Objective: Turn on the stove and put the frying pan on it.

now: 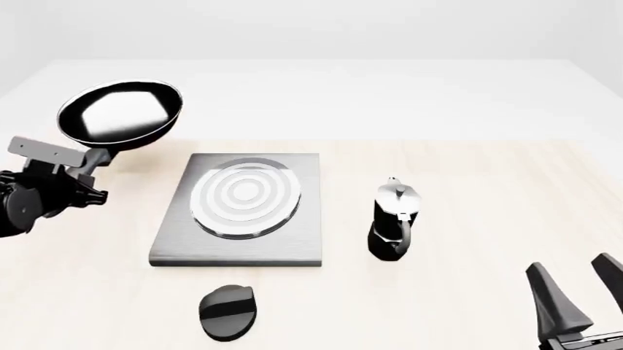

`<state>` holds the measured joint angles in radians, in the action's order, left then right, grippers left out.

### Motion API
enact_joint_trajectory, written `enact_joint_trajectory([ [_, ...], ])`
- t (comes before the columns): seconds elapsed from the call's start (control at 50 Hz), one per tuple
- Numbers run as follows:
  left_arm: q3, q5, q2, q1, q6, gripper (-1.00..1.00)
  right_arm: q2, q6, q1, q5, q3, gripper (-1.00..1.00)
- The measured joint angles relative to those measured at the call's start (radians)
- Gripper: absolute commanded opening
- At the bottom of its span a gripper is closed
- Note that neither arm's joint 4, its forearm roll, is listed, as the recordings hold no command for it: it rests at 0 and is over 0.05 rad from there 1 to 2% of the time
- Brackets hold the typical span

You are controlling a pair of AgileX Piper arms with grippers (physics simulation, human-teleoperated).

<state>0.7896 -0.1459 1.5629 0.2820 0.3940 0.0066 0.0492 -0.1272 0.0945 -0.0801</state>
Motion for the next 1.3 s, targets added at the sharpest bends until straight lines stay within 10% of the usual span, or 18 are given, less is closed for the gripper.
enact_joint_trajectory([
  [1.3, -0.472, 0.068, -0.564, -0.385, -0.109, -1.0, -0.005, -0.015, -0.011, -0.002, -0.01, 1.0],
])
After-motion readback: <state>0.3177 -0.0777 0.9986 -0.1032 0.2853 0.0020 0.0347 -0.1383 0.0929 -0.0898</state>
